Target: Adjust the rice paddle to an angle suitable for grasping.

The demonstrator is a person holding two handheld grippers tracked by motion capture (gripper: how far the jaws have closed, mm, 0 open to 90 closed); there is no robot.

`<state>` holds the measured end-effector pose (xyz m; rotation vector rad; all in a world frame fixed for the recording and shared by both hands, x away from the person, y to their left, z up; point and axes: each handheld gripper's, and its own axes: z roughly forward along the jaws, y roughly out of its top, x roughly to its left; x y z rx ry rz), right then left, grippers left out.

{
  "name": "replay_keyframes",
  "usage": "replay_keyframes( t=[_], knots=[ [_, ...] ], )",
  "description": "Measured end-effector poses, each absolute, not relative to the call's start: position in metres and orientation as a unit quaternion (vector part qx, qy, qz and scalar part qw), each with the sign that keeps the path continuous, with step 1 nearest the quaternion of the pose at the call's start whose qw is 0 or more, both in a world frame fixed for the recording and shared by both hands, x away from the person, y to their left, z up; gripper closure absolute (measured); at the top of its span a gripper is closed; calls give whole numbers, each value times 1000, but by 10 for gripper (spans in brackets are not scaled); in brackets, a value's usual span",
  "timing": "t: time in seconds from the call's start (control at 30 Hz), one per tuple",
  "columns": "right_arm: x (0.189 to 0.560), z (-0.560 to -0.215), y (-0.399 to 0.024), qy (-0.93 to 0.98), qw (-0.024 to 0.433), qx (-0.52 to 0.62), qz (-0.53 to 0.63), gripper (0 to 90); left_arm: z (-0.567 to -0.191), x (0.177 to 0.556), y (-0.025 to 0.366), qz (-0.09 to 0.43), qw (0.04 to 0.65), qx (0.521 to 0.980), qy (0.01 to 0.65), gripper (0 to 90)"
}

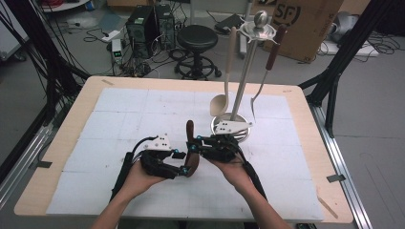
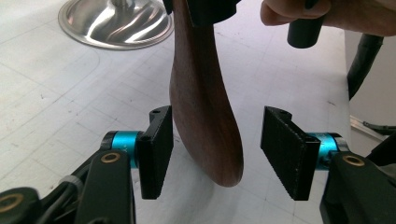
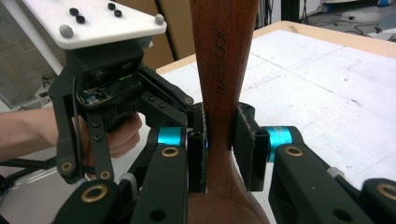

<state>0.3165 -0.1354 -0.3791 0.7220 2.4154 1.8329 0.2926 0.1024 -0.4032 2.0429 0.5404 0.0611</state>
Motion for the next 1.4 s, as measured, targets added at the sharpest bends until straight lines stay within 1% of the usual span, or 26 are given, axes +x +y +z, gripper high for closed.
replay_keyframes(
  t=[0.23,0.27,1.03,1.2,1.4],
  knots=[
    [313,-379,-132,775,14,230,588,760,-404,292,101,32,487,842,229,518],
    [313,-379,-132,775,13,229,588,760,-404,293,102,35,483,846,224,542],
    [307,-379,-143,776,24,229,588,756,-405,294,104,29,485,845,225,661],
    [306,-379,-145,775,27,228,588,756,-405,295,105,32,483,845,226,700],
    [305,-378,-146,777,27,228,586,756,-405,295,105,38,479,847,225,726]
  ],
)
